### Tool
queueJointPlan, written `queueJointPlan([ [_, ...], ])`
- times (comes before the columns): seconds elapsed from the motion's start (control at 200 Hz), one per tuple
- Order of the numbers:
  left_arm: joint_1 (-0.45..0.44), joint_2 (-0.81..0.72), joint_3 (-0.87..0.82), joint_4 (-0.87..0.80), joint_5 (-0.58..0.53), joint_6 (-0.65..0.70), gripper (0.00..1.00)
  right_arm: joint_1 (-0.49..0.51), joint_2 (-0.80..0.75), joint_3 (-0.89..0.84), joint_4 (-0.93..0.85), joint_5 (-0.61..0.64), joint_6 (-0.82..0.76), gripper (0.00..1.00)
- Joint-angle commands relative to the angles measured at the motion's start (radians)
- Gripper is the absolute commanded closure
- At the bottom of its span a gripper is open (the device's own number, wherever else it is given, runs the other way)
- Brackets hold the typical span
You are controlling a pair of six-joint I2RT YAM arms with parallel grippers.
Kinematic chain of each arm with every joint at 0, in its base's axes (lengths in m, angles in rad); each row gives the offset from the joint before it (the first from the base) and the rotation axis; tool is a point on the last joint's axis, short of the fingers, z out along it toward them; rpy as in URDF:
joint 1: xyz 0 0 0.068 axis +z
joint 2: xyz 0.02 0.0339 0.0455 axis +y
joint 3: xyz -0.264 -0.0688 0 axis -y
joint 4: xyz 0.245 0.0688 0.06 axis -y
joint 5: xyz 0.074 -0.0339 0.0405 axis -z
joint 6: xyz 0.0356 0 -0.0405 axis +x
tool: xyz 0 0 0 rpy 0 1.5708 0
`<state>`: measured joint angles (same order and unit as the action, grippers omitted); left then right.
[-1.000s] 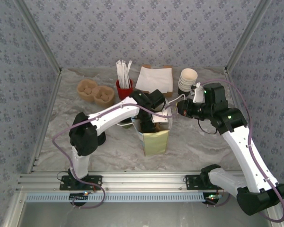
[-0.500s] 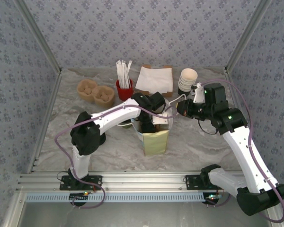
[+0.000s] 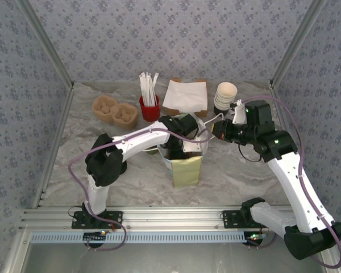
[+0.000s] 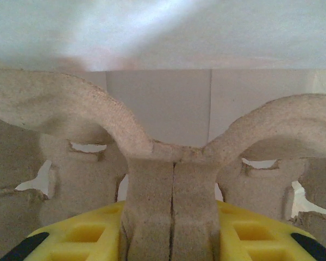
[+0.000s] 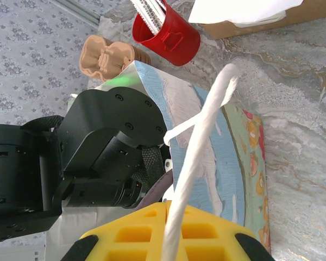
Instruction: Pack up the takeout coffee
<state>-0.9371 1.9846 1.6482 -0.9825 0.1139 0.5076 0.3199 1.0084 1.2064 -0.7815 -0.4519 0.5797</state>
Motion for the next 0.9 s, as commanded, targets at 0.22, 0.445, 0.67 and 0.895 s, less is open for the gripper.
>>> queueJointPlan([
  [0.22, -0.006, 0.003, -0.022, 0.002, -0.034, 0.001, 0.46, 0.002, -0.022, 0.000, 0.029, -0.030, -0.006, 0.90],
  [0.445, -0.007, -0.067, 0.010, -0.014, -0.038, -0.011, 0.27, 0.003, -0.021, -0.004, 0.031, -0.027, -0.004, 0.90],
  [0.67, -0.008, -0.103, 0.086, -0.074, -0.039, -0.031, 0.22, 0.003, -0.020, -0.005, 0.036, -0.023, -0.006, 0.90],
  [0.895, -0.008, -0.145, 0.141, -0.105, -0.033, -0.039, 0.21, 0.003, -0.018, -0.005, 0.027, -0.013, -0.014, 0.90],
])
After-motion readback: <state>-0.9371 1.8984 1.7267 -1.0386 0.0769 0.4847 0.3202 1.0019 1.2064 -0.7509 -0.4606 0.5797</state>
